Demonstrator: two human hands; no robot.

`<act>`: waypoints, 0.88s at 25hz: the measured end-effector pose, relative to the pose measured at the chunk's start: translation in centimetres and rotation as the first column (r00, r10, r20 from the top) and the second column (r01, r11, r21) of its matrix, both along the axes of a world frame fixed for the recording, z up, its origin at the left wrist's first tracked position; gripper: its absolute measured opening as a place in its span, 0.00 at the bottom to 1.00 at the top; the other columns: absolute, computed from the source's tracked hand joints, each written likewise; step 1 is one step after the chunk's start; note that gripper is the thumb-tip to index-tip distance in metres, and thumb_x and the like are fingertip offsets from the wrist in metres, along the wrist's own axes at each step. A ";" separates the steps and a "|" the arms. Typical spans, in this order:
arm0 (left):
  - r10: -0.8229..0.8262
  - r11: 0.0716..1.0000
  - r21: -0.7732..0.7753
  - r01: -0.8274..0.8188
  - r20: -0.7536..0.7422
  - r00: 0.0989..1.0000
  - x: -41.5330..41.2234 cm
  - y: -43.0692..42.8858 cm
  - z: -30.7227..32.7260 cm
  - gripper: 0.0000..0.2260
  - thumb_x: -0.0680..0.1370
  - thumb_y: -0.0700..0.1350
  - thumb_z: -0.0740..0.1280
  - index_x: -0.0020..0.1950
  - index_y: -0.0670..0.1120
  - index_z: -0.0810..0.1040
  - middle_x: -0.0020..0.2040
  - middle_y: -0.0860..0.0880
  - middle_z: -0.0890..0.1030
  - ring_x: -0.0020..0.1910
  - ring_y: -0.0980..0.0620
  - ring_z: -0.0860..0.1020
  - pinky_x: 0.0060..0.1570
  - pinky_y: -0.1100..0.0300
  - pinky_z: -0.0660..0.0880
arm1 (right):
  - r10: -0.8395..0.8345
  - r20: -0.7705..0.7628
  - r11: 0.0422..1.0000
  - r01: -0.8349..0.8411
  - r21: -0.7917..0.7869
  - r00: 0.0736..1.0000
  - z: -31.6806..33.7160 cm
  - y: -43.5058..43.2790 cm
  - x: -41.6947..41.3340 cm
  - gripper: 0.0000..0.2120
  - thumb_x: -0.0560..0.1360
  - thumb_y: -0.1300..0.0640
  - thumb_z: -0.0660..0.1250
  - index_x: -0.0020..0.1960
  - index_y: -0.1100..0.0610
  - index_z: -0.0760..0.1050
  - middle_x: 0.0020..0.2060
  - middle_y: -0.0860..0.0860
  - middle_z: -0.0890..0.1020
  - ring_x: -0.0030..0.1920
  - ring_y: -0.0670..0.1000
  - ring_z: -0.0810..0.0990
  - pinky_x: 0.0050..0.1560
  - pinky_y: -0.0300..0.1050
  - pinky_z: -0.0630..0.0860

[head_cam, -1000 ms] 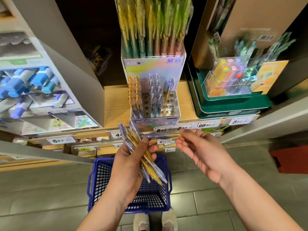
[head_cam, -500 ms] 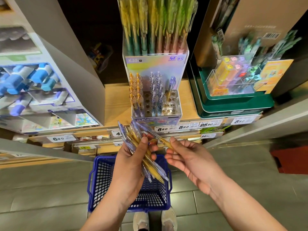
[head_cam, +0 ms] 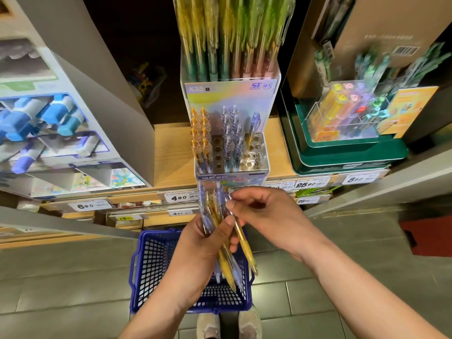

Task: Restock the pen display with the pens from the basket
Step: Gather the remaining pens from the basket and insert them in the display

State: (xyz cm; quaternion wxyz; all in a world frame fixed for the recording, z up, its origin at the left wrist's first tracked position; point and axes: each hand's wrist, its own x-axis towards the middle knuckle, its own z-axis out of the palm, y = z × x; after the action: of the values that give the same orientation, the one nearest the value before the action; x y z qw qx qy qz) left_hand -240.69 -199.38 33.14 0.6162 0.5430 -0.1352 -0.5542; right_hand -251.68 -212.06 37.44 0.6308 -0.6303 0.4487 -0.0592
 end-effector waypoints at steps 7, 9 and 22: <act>0.136 0.989 0.095 -0.116 -0.254 0.958 0.2 -0.2 0.4 0.14 0.73 0.42 0.73 0.57 0.39 0.82 0.48 0.42 0.83 0.42 0.47 0.81 0.38 0.55 0.82 | -0.325 0.390 0.919 0.385 -0.085 0.861 3.3 -6.3 -1.0 0.05 0.74 0.57 0.74 0.49 0.54 0.85 0.41 0.52 0.88 0.41 0.49 0.85 0.48 0.42 0.83; 0.122 0.990 0.106 -0.098 -0.255 0.959 0.2 -0.1 0.5 0.14 0.73 0.42 0.73 0.57 0.40 0.83 0.45 0.42 0.81 0.42 0.46 0.81 0.41 0.54 0.83 | -0.413 0.475 0.818 0.546 -0.182 0.777 3.9 -8.4 -0.3 0.04 0.76 0.61 0.73 0.50 0.56 0.84 0.40 0.52 0.87 0.42 0.50 0.86 0.49 0.44 0.83; 0.152 0.986 0.100 -0.131 -0.241 0.958 -0.2 -0.3 0.3 0.11 0.72 0.41 0.73 0.53 0.41 0.82 0.45 0.41 0.84 0.45 0.43 0.85 0.43 0.51 0.84 | -0.255 0.257 0.608 0.361 -0.707 0.932 1.1 -9.9 2.7 0.05 0.77 0.56 0.73 0.52 0.53 0.85 0.43 0.41 0.85 0.44 0.39 0.84 0.52 0.41 0.82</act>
State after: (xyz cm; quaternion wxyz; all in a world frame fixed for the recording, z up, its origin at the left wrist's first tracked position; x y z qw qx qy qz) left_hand -240.88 -199.64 33.42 0.6435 0.5027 0.0053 -0.5772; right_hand -249.00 -221.92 38.56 0.3258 -0.7399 0.4445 -0.3856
